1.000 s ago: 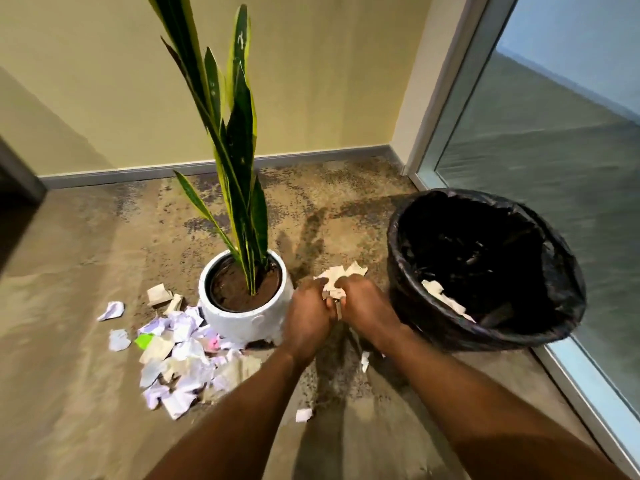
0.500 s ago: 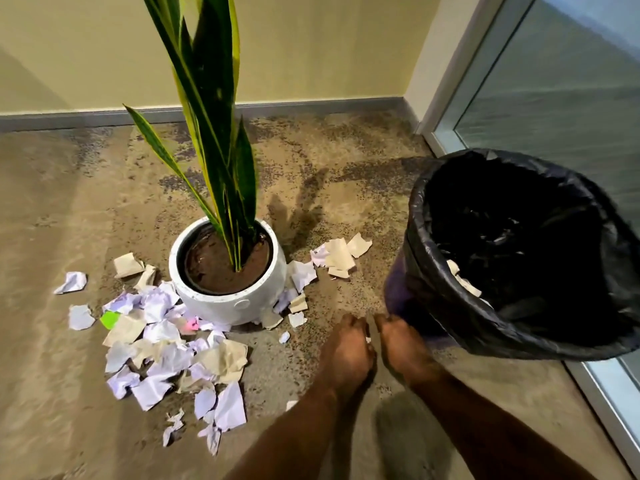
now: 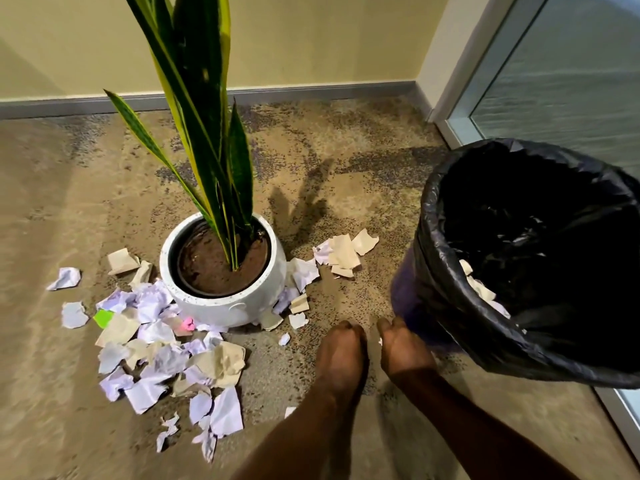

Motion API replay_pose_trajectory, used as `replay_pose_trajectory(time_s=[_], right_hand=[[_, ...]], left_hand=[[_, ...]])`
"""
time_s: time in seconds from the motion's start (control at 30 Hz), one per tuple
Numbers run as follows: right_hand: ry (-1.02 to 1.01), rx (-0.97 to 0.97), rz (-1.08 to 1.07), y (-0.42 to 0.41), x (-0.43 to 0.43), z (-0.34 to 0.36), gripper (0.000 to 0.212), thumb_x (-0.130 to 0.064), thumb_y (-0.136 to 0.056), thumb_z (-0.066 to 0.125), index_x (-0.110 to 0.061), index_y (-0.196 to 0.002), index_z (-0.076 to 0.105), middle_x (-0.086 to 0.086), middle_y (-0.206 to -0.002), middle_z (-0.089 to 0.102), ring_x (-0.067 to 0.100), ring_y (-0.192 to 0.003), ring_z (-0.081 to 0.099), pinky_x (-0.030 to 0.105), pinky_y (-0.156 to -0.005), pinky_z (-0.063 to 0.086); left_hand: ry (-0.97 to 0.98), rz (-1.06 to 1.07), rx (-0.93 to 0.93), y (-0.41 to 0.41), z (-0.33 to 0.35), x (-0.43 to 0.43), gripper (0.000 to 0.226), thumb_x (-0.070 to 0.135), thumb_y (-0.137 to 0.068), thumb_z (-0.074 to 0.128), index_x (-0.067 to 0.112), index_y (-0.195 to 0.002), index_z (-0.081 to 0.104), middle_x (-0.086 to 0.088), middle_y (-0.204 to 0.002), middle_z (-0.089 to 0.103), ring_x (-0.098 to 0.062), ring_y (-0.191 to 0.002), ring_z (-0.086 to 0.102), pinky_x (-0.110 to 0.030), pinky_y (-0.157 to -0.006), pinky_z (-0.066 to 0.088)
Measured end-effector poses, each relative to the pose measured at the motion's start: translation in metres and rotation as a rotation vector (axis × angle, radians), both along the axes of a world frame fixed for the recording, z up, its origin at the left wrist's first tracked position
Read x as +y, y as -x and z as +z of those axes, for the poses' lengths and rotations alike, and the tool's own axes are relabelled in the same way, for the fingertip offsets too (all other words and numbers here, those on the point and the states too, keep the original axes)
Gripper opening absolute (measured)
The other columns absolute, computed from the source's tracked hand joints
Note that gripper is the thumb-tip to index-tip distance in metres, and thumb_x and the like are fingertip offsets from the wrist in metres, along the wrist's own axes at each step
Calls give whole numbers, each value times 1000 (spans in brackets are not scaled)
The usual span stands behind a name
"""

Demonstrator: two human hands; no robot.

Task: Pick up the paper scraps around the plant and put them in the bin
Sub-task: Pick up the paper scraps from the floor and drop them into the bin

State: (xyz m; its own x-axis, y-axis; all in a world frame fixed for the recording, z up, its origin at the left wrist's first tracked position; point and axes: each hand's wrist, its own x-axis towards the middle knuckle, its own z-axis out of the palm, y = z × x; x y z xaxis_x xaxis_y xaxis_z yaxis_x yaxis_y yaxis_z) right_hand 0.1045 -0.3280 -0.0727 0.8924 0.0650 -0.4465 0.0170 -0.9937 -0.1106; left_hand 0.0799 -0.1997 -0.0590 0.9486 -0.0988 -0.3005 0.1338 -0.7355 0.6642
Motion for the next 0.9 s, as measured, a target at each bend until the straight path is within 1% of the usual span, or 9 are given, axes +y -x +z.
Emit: replay_pose_trajectory(time_s=[0.07,0.13,0.2,0.3,0.4,0.47,0.63,0.8,0.9], right_hand=[[-48,-57,6,1,4,0,45,-18,-89,49,-25,-133,42,9,-128,50,29,-107,62,35,-87,50],[-119,-95,-14,0,12,2,39,-22,-88,55,-23,-126,46,7,-121,53,25,-103,62,32,-82,50],[-171,-116,-33,-1,19,2,34,-24,-88,58,-21,-121,49,5,-117,54,20,-98,61,26,-78,47],[-207,-128,-21,-1,28,3,32,-24,-88,59,-19,-119,52,2,-116,54,14,-94,57,19,-74,41],[-215,-126,4,2,33,4,34,-24,-89,59,-20,-122,51,0,-117,55,13,-95,57,20,-76,43],[-221,-135,16,4,34,4,33,-25,-90,59,-19,-121,51,0,-116,55,13,-93,56,19,-75,41],[-224,-151,28,4,31,6,33,-20,-89,57,-17,-122,52,0,-113,59,13,-93,56,19,-75,41],[-285,-177,-9,-3,36,11,17,-14,-87,55,-19,-102,62,0,-97,63,11,-78,51,18,-66,37],[-309,-168,-83,-9,44,15,10,-19,-88,56,-25,-95,60,-4,-83,64,4,-66,56,15,-52,37]], left_hand=[[2,71,-58,-4,2,11,16,7,-92,62,12,-106,64,-3,-108,60,-15,-88,60,-29,-77,57],[-31,134,-136,-10,5,23,18,13,-91,64,14,-110,65,-1,-111,58,-12,-89,58,-26,-79,56],[-90,159,-194,-18,6,36,25,14,-91,65,14,-116,64,-3,-118,57,-12,-98,56,-25,-85,54],[-150,200,-176,-26,4,48,46,2,-91,60,8,-135,50,-13,-142,42,-23,-123,50,-31,-100,49],[-309,143,-112,-24,-2,54,51,1,-94,53,4,-143,39,-20,-149,34,-27,-132,44,-32,-104,44],[-323,121,-68,-20,-8,58,54,2,-93,56,3,-143,36,-21,-147,35,-30,-130,46,-32,-101,47],[-262,119,-80,-11,-14,66,44,5,-90,63,8,-131,49,-14,-128,54,-24,-113,54,-30,-92,51],[-170,215,-138,-11,-6,76,45,0,-87,62,12,-130,56,-12,-128,55,-24,-117,53,-28,-97,50],[-139,244,-144,-3,-2,78,47,-3,-86,59,12,-131,56,-14,-129,53,-25,-114,55,-28,-95,51]])
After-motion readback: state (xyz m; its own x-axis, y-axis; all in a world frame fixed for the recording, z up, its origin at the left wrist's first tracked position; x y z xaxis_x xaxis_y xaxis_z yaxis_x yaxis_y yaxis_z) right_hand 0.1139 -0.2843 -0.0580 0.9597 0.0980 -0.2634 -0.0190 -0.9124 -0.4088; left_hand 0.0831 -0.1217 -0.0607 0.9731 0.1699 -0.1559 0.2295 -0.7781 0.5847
